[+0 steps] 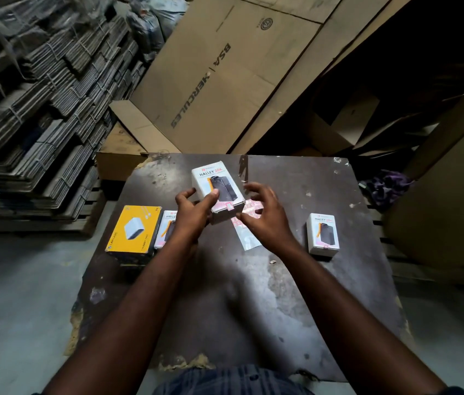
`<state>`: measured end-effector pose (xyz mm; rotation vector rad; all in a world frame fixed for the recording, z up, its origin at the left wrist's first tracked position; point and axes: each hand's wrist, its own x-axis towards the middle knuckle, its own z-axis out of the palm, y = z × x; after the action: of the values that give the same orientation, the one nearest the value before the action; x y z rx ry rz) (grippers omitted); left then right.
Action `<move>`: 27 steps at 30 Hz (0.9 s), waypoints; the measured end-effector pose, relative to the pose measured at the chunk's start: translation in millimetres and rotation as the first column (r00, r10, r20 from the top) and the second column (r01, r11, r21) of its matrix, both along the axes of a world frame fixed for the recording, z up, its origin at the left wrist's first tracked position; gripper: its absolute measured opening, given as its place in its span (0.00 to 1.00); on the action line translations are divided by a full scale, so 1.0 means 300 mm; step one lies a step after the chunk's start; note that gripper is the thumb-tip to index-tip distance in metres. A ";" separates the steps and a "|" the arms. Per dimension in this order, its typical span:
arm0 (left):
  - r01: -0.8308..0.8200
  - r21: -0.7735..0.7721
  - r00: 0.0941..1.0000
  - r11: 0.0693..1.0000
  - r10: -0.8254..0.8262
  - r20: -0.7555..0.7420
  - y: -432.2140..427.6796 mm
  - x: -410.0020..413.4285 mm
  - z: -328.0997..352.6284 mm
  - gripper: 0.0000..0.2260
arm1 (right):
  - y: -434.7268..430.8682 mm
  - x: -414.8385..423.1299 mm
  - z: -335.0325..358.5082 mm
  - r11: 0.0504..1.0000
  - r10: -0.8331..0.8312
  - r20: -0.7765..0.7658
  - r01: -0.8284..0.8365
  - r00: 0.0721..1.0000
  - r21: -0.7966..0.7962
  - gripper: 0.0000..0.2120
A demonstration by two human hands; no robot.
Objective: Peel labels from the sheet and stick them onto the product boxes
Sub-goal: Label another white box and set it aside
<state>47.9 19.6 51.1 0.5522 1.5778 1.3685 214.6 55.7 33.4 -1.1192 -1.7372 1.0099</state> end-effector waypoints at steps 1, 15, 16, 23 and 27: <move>0.014 -0.004 1.000 1.000 -0.014 0.003 -0.002 0.004 0.006 0.27 | 0.001 0.002 0.007 0.997 0.036 0.036 -0.038 0.999 0.065 0.27; 0.330 0.134 0.903 0.935 -0.271 -0.335 -0.068 0.012 0.032 0.24 | 0.018 -0.003 -0.017 1.000 0.003 -0.157 -0.008 0.988 -0.030 0.20; 0.344 0.143 0.889 0.928 -0.272 -0.369 -0.073 0.013 0.036 0.25 | 0.021 0.000 -0.019 0.999 0.002 -0.168 -0.009 0.986 -0.043 0.20; 0.453 0.135 0.789 0.881 -0.326 -0.520 -0.088 -0.002 0.039 0.18 | 0.017 0.016 0.011 0.992 -0.008 -0.283 -0.027 0.959 -0.121 0.19; 0.415 0.207 0.781 0.886 -0.230 -0.581 -0.085 0.014 0.040 0.17 | 0.022 0.012 0.011 0.994 0.001 -0.285 -0.031 0.959 -0.101 0.16</move>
<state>52.2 -5.9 63.1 1.4642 1.5822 1.2629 218.3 62.2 36.8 -0.9705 -1.4794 1.2196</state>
